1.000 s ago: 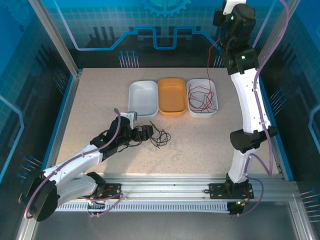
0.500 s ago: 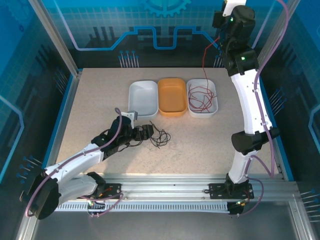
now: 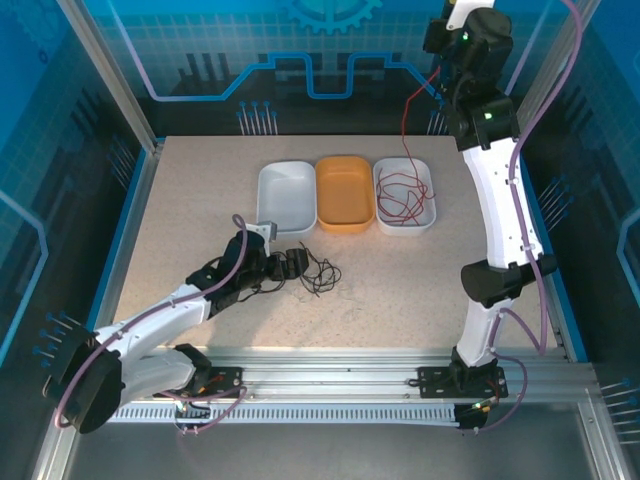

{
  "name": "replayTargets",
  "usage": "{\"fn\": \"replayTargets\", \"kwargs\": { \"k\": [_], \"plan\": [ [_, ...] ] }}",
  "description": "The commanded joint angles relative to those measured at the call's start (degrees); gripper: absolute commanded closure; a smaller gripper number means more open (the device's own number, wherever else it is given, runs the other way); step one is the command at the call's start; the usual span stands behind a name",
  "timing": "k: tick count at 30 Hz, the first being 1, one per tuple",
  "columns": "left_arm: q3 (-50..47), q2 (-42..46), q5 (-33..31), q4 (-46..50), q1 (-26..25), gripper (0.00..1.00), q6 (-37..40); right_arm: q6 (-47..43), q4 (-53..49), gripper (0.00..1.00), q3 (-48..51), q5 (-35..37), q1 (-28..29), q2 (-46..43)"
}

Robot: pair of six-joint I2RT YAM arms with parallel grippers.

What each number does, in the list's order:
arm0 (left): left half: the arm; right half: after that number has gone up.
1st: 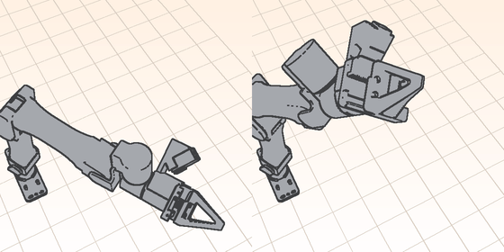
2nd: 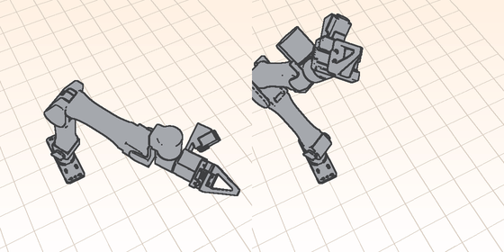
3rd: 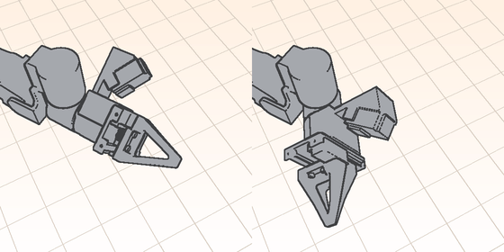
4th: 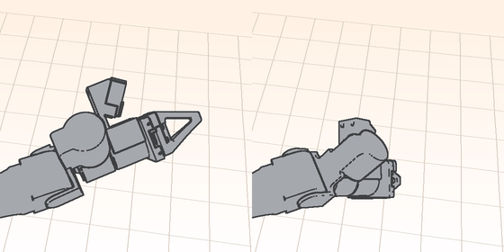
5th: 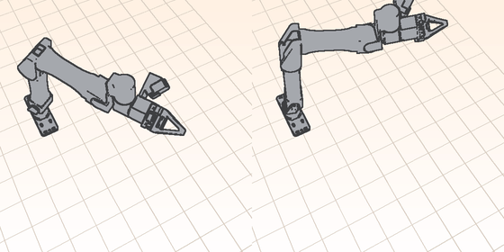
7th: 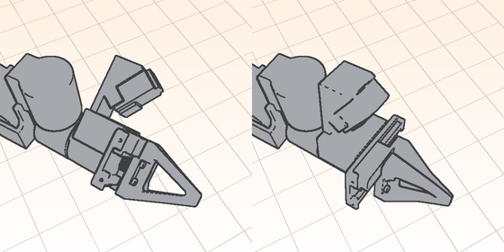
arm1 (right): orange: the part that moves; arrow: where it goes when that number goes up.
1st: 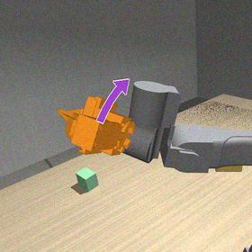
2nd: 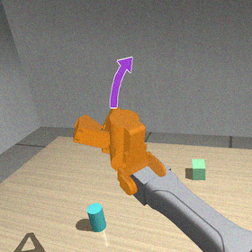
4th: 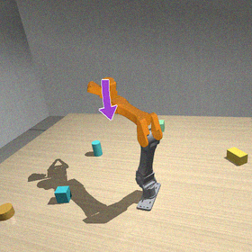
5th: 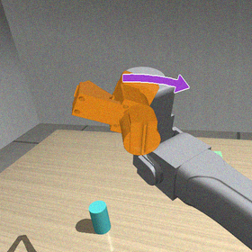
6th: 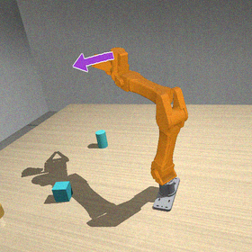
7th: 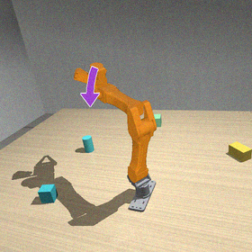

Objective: Untangle the cables

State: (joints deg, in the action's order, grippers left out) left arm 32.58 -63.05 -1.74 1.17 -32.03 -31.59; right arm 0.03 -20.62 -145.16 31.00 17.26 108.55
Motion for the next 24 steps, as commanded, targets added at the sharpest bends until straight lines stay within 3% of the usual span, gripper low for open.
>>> {"fn": "replayTargets", "kwargs": {
  "k": [1, 24],
  "plan": [
    [2.2, -0.8, 0.5, -0.9, 0.2, 0.01, -0.6, 0.4, -0.3, 1.0, -1.8, 0.0, 0.6, -1.1],
    [1.8, -2.3, 1.3, -2.2, 0.1, 0.01, -1.4, -8.9, 6.9, 1.0, -1.0, 2.6, 4.1, -4.4]
  ]
}}
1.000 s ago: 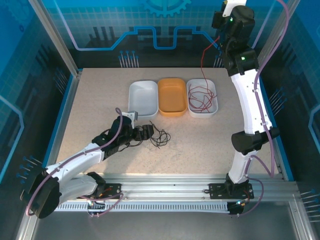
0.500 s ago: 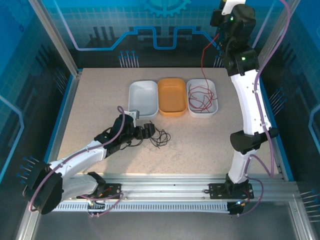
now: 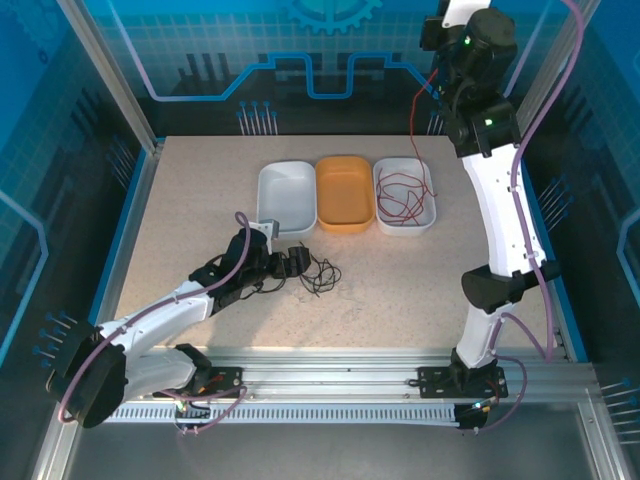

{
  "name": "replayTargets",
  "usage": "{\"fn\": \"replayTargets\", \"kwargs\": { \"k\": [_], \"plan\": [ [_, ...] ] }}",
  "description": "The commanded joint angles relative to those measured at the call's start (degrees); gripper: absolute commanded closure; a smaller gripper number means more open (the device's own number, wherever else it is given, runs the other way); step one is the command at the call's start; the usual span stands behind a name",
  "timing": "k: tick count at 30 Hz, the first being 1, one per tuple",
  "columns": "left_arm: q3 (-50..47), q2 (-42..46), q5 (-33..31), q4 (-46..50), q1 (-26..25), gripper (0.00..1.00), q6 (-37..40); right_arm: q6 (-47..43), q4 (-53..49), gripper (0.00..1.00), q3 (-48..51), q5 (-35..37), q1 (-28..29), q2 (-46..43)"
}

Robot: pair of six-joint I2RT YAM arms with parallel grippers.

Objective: Untangle the cables

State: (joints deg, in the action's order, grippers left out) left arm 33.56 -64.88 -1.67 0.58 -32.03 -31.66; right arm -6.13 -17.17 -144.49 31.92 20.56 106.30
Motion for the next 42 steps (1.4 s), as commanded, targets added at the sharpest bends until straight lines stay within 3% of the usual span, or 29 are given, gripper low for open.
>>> {"fn": "replayTargets", "kwargs": {
  "k": [1, 34, 42],
  "plan": [
    [0.7, -0.6, 1.2, -1.6, 0.1, 0.01, -1.4, -3.1, 3.5, 1.0, -1.5, 1.9, 1.0, -2.4],
    [0.8, -1.9, 1.9, -2.6, 0.2, 0.01, -2.0, -13.1, 10.4, 1.0, 1.6, 5.3, 2.5, -7.0],
    [0.3, -1.3, 1.7, -2.5, 0.2, 0.01, -2.1, -14.3, 14.1, 1.0, 6.6, 5.7, 3.0, -10.1]
  ]
}}
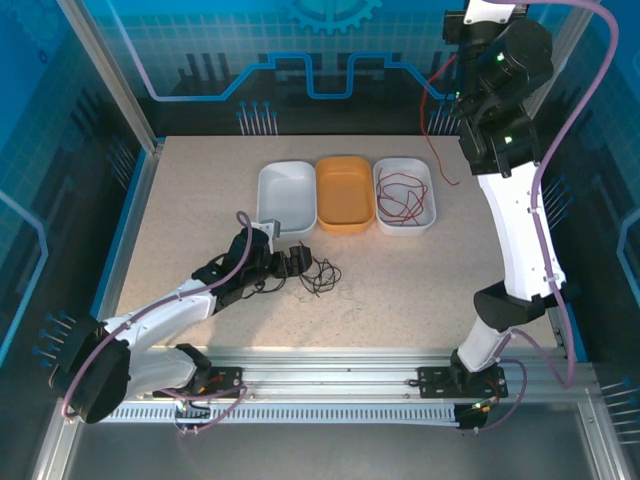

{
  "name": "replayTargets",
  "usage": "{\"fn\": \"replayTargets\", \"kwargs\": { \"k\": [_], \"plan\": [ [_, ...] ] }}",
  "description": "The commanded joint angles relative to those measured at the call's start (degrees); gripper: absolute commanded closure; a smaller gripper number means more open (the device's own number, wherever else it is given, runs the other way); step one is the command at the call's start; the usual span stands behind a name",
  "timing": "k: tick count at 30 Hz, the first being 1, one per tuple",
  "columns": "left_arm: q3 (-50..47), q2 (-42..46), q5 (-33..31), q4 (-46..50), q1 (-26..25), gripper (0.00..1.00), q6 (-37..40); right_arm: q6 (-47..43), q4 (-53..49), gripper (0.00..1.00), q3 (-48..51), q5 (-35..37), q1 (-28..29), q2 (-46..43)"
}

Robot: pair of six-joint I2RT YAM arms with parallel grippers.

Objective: Untangle the cables

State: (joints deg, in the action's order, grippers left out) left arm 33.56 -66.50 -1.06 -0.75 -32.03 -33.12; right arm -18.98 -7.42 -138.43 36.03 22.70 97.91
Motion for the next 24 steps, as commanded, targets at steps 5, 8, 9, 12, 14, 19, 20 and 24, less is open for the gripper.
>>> {"fn": "replayTargets", "kwargs": {
  "k": [5, 8, 9, 12, 14, 19, 20, 24],
  "plan": [
    [0.1, 0.4, 1.1, -1.2, 0.1, 0.01, -0.6, -1.9, 4.5, 1.0, 0.9, 2.0, 0.9, -1.7],
    [0.0, 0.3, 1.1, -1.3, 0.1, 0.01, -0.7, -2.3, 4.8, 1.0, 2.3, 2.4, 0.8, -1.6],
    [0.0, 0.4, 1.1, -1.4, 0.2, 0.01, -0.7, -2.3, 5.0, 1.0, 2.9, 2.6, 0.8, -1.6],
    [0.0, 0.4, 1.1, -1.3, 0.1, 0.01, -0.7, -2.3, 5.4, 1.0, 4.5, 3.0, 0.8, -1.4],
    [0.0, 0.6, 1.1, -1.1, 0.1, 0.01, -0.7, -2.3, 5.4, 1.0, 4.8, 3.1, 0.9, -1.0],
    [-0.4, 1.3, 0.7, -0.8, 0.1, 0.01, -0.6, -1.9, 5.5, 1.0, 5.6, 3.3, 0.8, -0.2],
    [-0.5, 1.5, 0.6, -0.8, 0.2, 0.01, -0.6, -1.9, 5.5, 1.0, 5.6, 3.2, 0.8, -0.2],
    [-0.9, 1.9, 0.4, -0.7, 0.2, 0.01, -0.6, -2.1, 5.5, 1.0, 6.0, 3.7, 0.8, 0.4]
  ]
}}
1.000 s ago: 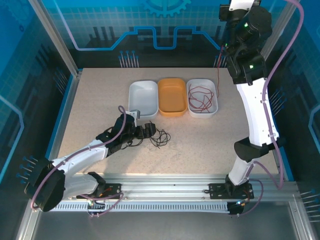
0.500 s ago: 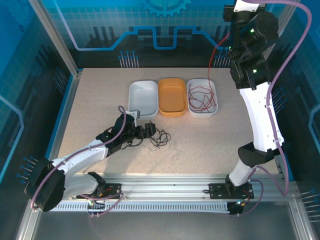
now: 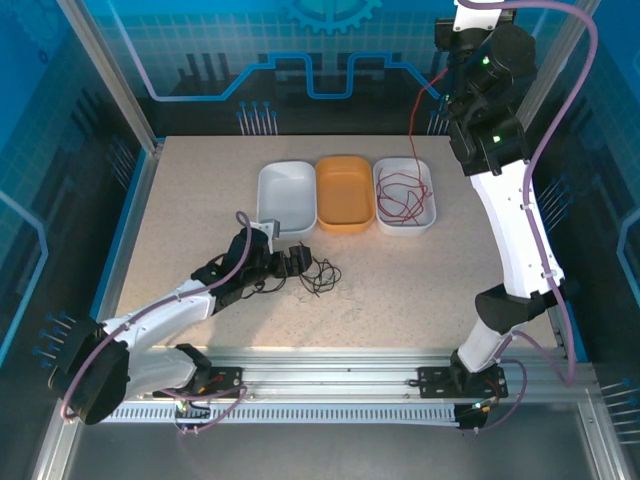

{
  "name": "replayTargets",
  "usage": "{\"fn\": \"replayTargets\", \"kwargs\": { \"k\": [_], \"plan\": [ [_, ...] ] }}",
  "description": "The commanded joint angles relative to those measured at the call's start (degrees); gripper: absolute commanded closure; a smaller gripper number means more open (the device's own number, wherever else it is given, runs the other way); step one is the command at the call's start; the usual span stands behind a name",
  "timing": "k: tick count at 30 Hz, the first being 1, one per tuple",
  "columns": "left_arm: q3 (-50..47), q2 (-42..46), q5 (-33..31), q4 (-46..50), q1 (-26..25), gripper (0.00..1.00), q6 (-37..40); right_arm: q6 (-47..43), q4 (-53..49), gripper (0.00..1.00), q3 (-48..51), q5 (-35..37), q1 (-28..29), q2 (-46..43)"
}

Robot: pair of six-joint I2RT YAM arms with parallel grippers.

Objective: Untangle the cables

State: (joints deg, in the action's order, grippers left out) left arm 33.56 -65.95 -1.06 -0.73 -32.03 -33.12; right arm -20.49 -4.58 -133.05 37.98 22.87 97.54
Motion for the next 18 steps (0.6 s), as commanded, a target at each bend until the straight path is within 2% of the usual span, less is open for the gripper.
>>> {"fn": "replayTargets", "kwargs": {
  "k": [1, 18],
  "plan": [
    [-0.9, 1.5, 0.3, -0.7, 0.2, 0.01, -0.6, -0.6, 2.6, 1.0, 0.9, 1.9, 0.7, 0.9],
    [-1.0, 1.8, 0.5, -0.9, 0.2, 0.01, -0.5, 1.9, 4.5, 1.0, 12.8, 3.3, 0.6, -2.1]
  ]
}}
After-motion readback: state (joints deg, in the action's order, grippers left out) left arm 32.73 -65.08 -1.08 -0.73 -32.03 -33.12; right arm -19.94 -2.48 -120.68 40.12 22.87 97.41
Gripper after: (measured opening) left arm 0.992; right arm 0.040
